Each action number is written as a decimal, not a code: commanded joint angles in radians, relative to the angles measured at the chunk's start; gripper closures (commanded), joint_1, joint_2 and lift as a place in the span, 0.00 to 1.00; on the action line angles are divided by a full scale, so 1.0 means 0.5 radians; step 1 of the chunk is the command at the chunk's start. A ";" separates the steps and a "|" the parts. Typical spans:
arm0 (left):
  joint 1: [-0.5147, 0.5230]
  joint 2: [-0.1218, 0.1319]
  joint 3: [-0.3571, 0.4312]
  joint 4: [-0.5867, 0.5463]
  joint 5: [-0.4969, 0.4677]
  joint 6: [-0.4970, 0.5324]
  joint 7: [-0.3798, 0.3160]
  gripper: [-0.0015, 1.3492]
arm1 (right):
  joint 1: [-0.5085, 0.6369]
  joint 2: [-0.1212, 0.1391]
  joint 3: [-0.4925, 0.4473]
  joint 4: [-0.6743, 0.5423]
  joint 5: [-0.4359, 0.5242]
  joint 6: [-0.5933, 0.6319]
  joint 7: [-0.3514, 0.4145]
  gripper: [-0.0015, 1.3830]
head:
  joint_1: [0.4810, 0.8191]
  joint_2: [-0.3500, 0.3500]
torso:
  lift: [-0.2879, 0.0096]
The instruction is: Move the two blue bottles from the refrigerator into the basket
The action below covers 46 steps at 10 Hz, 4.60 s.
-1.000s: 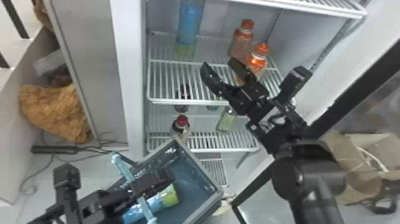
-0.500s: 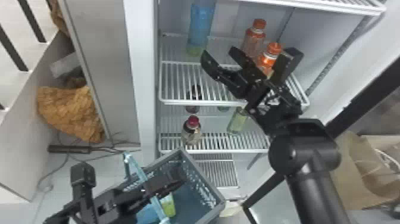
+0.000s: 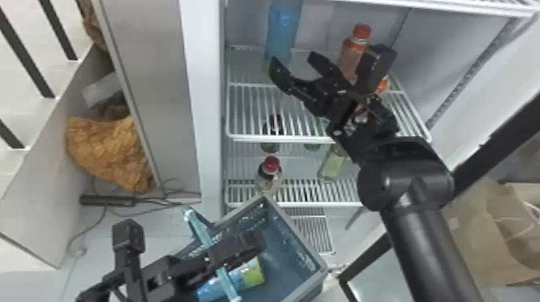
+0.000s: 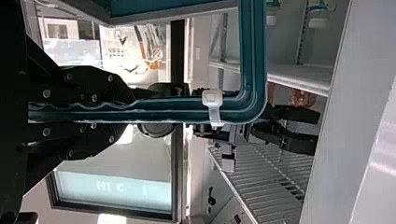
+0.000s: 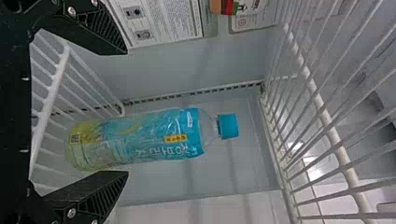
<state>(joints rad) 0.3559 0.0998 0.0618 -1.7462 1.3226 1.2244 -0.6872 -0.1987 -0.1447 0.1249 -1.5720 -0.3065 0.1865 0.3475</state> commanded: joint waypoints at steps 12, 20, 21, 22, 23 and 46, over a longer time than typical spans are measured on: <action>-0.034 0.003 -0.016 0.005 -0.001 0.005 0.000 0.89 | -0.521 0.035 0.229 0.574 0.023 0.034 -0.287 0.10 | 0.63 0.33 | 0.93; -0.059 0.006 -0.020 0.015 -0.001 0.000 0.000 0.89 | -0.638 0.029 0.301 0.712 -0.029 0.005 -0.342 0.92 | 0.63 0.33 | 0.93; -0.064 0.006 -0.024 0.015 -0.001 0.000 0.000 0.89 | -0.624 0.026 0.301 0.712 -0.045 -0.010 -0.339 0.92 | 0.63 0.33 | 0.93; -0.059 0.006 -0.024 0.015 -0.001 0.000 0.000 0.89 | -0.594 0.019 0.297 0.692 -0.069 -0.044 -0.314 0.92 | 0.63 0.34 | 0.93; -0.059 0.006 -0.024 0.015 -0.001 0.000 -0.003 0.89 | -0.540 0.010 0.273 0.609 -0.085 -0.064 -0.287 0.92 | 0.63 0.34 | 0.93; -0.030 0.003 -0.028 0.015 0.007 -0.034 0.000 0.89 | 1.247 -0.223 -0.242 -1.492 -0.412 0.569 0.103 0.92 | 0.63 0.29 | 0.93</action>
<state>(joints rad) 0.3410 0.1012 0.0468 -1.7387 1.3261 1.2087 -0.6872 0.4004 -0.2555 0.0171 -2.3016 -0.5134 0.4551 0.3984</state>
